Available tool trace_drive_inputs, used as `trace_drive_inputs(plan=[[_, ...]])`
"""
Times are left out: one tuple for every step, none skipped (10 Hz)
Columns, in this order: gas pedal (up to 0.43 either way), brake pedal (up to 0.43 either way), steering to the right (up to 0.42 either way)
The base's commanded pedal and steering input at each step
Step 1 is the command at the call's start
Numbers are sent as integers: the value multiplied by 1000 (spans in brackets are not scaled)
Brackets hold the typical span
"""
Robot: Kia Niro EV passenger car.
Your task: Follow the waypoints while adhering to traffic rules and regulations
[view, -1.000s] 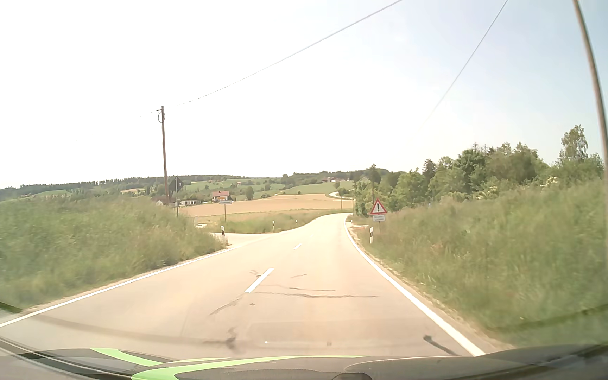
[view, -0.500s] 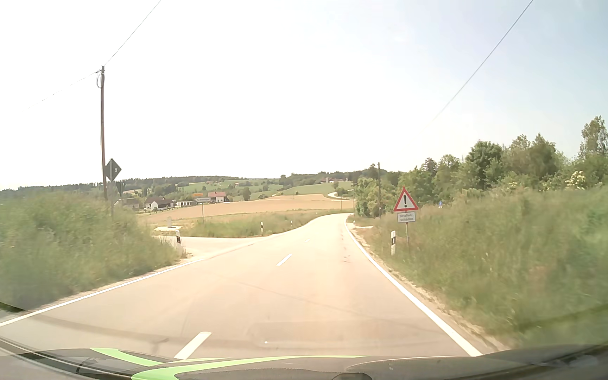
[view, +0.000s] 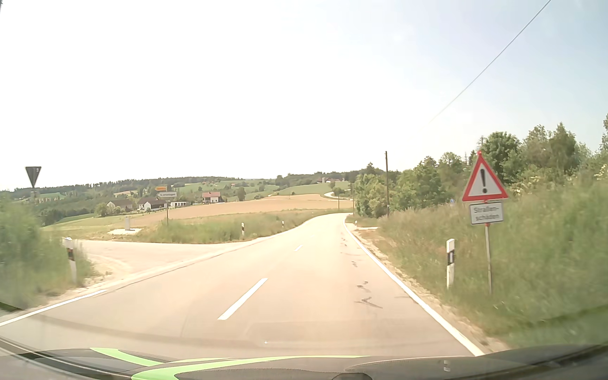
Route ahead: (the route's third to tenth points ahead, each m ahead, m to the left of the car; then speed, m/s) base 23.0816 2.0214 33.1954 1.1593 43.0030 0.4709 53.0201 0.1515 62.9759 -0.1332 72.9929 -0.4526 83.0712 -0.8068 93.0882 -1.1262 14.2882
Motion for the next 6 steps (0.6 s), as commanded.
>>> trace_drive_inputs(plan=[[0,0,7],[0,0,7],[0,0,7],[0,0,6],[0,0,6],[0,0,6]])
